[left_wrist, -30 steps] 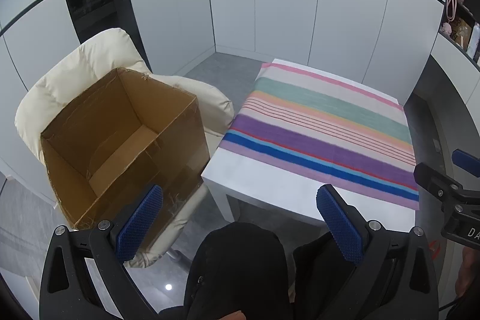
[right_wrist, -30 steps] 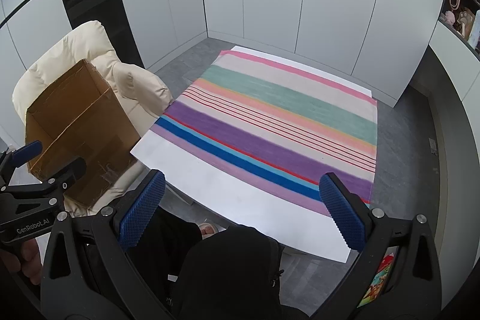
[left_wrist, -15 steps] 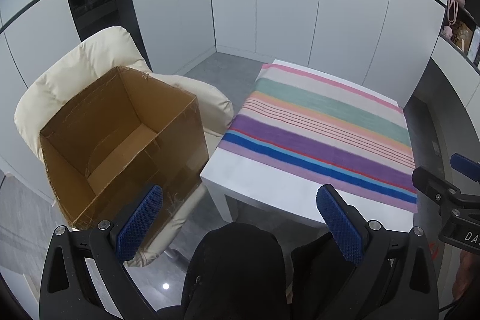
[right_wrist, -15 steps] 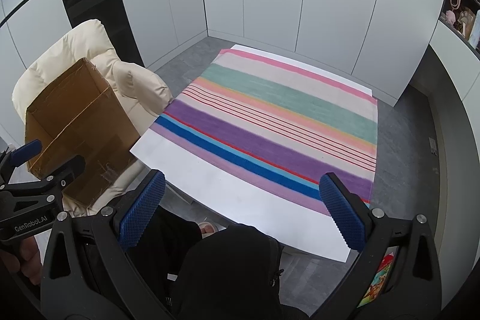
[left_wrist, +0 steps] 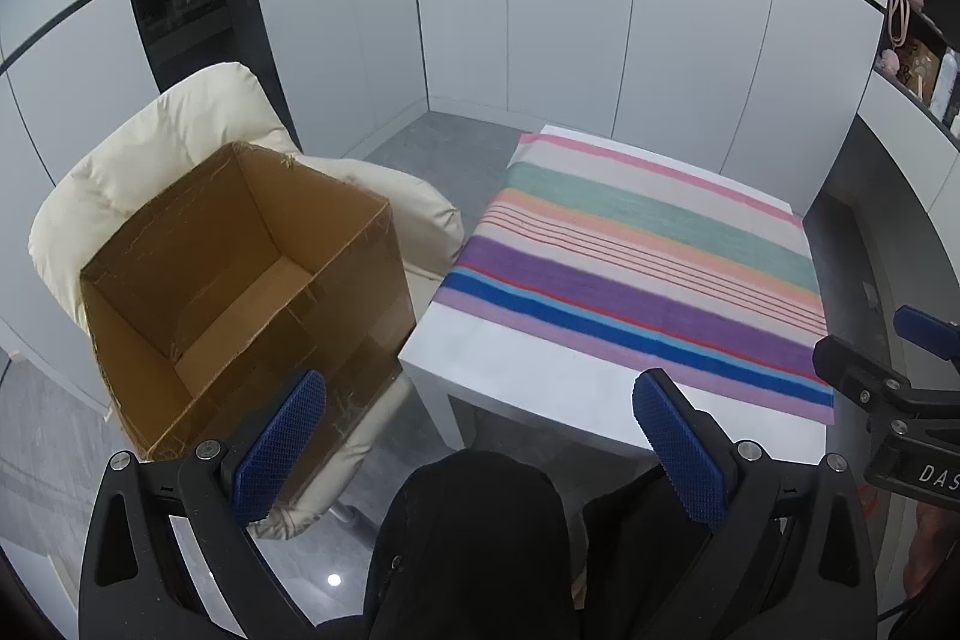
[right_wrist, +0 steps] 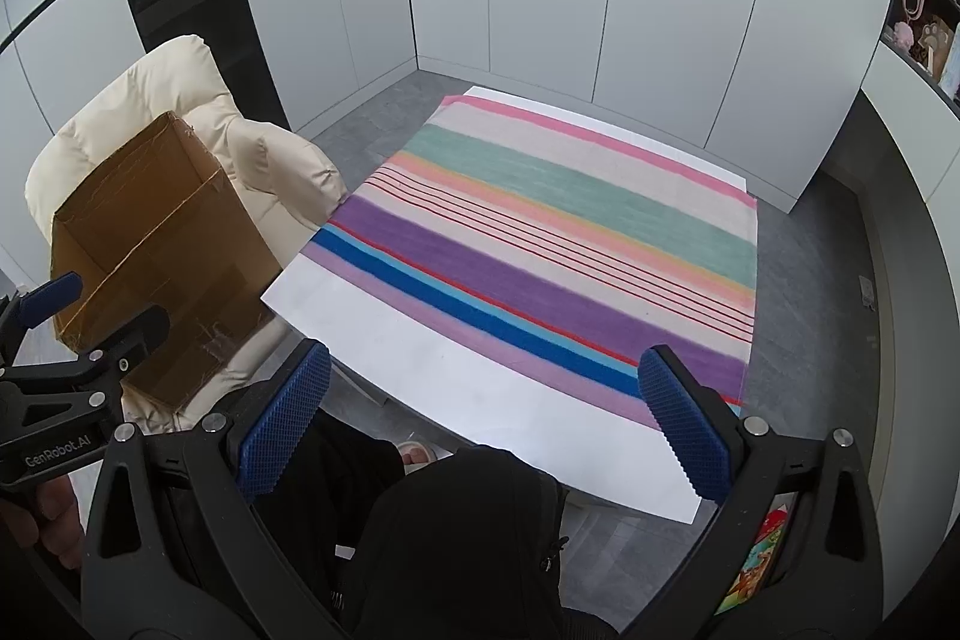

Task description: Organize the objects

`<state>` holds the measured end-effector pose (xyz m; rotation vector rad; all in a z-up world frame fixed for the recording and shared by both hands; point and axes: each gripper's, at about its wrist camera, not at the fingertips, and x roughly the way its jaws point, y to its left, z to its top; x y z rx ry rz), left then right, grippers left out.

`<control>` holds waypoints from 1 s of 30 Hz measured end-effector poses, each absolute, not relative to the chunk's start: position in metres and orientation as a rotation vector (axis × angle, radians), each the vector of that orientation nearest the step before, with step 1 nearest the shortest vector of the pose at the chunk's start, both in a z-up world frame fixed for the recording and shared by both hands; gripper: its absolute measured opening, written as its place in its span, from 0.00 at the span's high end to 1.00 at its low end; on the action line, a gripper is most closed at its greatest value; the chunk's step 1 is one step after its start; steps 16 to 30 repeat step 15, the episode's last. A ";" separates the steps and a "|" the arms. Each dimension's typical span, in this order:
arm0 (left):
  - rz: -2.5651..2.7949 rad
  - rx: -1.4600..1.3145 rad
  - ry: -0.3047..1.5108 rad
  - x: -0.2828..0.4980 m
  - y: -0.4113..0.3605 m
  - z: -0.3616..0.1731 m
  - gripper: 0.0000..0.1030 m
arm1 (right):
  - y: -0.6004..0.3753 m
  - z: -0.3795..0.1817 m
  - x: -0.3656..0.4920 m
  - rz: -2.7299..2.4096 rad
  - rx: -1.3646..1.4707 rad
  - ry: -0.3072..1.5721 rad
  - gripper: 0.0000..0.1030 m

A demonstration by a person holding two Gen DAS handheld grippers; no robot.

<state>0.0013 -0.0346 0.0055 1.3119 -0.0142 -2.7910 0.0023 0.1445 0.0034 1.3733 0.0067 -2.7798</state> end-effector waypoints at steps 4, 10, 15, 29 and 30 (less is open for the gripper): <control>-2.794 1.318 -0.014 0.002 -0.034 0.005 0.00 | 0.144 0.003 0.002 -2.780 1.373 0.007 0.00; -2.798 1.321 -0.009 0.001 -0.034 0.005 0.00 | 0.144 0.004 0.002 -2.779 1.374 0.007 0.00; -2.807 1.327 -0.007 0.002 -0.032 0.005 0.00 | 0.144 0.005 0.002 -2.780 1.369 0.013 0.00; -2.807 1.327 -0.007 0.002 -0.032 0.005 0.00 | 0.144 0.005 0.002 -2.780 1.369 0.013 0.00; -2.807 1.327 -0.007 0.002 -0.032 0.005 0.00 | 0.144 0.005 0.002 -2.780 1.369 0.013 0.00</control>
